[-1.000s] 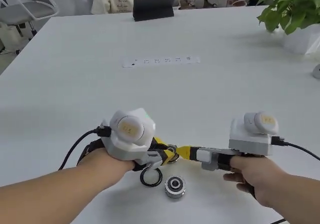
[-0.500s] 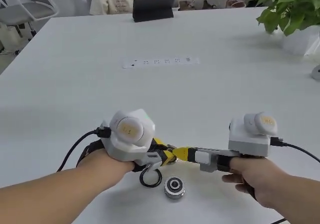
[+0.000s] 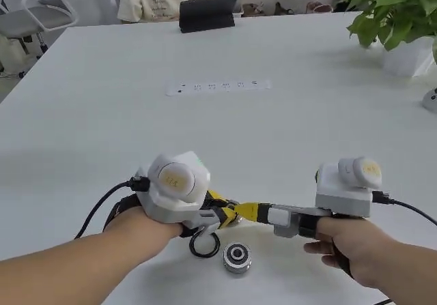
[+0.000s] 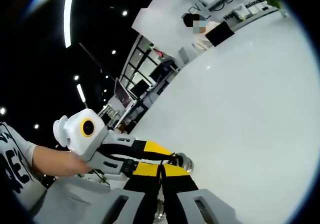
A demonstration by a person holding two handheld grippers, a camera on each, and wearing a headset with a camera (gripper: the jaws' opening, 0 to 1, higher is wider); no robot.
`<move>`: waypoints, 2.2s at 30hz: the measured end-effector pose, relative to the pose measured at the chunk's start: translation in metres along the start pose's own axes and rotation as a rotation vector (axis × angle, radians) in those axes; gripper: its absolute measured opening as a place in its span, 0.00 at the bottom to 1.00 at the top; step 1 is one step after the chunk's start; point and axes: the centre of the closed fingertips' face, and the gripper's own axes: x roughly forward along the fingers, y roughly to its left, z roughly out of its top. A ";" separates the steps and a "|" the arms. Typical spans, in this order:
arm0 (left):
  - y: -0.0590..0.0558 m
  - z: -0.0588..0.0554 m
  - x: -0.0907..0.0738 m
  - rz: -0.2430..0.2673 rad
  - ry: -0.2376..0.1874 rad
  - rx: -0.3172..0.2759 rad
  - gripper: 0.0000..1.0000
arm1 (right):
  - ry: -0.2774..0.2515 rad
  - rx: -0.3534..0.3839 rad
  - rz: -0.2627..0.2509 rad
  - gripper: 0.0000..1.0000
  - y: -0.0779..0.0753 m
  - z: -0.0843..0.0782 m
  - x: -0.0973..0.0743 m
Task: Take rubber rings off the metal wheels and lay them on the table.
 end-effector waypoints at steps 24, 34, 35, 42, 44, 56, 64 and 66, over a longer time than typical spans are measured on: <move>-0.005 0.007 -0.016 -0.053 -0.017 0.042 0.19 | 0.022 -0.060 -0.057 0.00 -0.010 0.001 -0.002; -0.010 0.016 -0.036 -0.067 -0.059 0.047 0.25 | 0.028 -0.077 -0.045 0.00 -0.002 0.003 -0.003; -0.010 0.017 -0.038 -0.068 -0.062 0.046 0.26 | 0.028 -0.078 -0.043 0.00 -0.001 0.003 -0.003; -0.012 0.019 -0.053 -0.071 -0.080 0.048 0.30 | 0.036 -0.095 -0.032 0.00 0.006 0.005 -0.002; -0.013 0.019 -0.058 -0.072 -0.084 0.047 0.31 | 0.037 -0.098 -0.030 0.00 0.007 0.006 -0.002; -0.016 0.012 -0.081 -0.076 -0.096 0.035 0.39 | 0.072 -0.130 -0.021 0.00 0.016 0.003 0.002; -0.013 0.003 -0.090 -0.067 -0.083 0.033 0.45 | 0.112 -0.155 -0.015 0.00 0.020 -0.002 0.009; -0.013 0.002 -0.092 -0.067 -0.087 0.027 0.46 | 0.129 -0.166 -0.012 0.00 0.022 -0.005 0.011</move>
